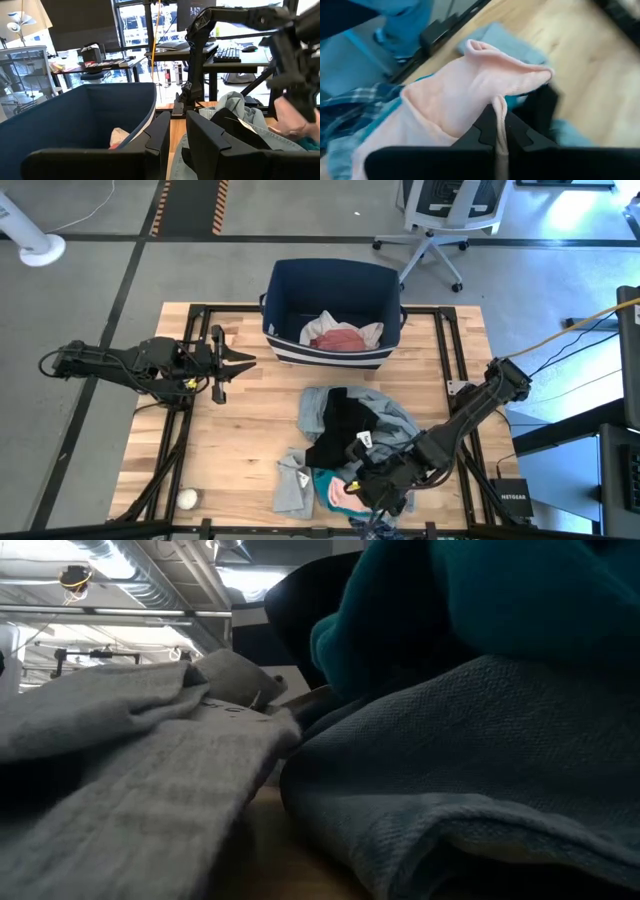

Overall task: Sort clothes
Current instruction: Put the pink socks into the blue bin

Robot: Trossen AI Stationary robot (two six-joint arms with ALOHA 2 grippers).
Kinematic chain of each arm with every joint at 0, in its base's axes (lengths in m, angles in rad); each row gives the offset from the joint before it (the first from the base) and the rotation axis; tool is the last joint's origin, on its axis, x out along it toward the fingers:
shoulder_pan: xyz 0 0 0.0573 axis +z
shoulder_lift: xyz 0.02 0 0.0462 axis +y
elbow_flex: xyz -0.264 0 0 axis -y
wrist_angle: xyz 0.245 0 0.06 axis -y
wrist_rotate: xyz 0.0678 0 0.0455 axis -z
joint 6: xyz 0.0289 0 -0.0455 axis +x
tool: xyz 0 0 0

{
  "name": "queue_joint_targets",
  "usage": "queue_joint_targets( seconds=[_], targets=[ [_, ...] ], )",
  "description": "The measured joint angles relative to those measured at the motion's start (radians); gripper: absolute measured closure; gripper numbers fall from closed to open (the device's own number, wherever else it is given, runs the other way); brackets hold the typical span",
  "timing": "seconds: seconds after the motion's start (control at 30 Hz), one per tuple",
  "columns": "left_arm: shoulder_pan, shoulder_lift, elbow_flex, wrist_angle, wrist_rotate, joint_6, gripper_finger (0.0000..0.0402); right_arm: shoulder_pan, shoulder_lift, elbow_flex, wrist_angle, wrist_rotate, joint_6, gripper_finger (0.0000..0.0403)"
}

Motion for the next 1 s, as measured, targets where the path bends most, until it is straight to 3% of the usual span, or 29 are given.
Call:
queue_joint_targets(
  seconds=[0.13, 0.37, 0.7, 1.0],
  targets=[
    [0.0, 0.0, 0.0, 0.0, 0.0, 0.0, 0.0343, -0.009, 0.0, 0.102, -0.059, 0.047, -0.062, 0.0375],
    [0.0, 0.0, 0.0, 0.0, 0.0, 0.0, 0.0343, -0.075, 0.0, 0.218, -0.099, 0.104, -0.203, 0.039],
    [0.0, 0.0, 0.0, 0.0, 0.0, 0.0, 0.0343, -0.229, 0.001, 0.327, -0.202, 0.097, -0.313, 0.0385],
    [0.0, 0.0, 0.0, 0.0, 0.0, 0.0, 0.0343, -0.355, 0.001, 0.475, -0.225, 0.282, -0.459, 0.0378]
  ],
)
